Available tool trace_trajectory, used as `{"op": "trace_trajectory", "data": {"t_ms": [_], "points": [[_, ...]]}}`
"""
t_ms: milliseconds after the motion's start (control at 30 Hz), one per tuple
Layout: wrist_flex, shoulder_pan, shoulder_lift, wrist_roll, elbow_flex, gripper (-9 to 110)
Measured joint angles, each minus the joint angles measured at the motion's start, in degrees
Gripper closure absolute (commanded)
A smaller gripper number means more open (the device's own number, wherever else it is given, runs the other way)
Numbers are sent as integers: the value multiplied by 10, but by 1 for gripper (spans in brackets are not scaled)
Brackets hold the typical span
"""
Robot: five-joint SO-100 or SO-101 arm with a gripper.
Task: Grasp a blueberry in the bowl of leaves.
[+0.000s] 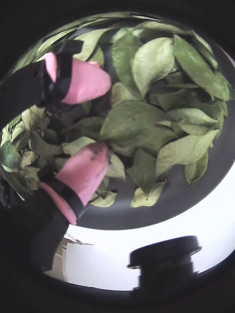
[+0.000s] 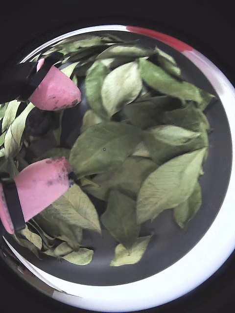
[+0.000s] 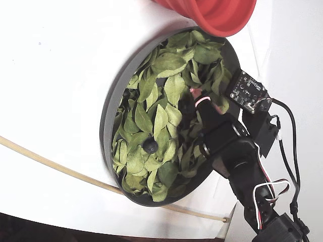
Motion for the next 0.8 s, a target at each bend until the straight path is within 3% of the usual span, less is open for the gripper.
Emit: {"op": "trace_trajectory", "data": {"t_ms": [800], "points": [[37,-4,42,5,41,82]]}}
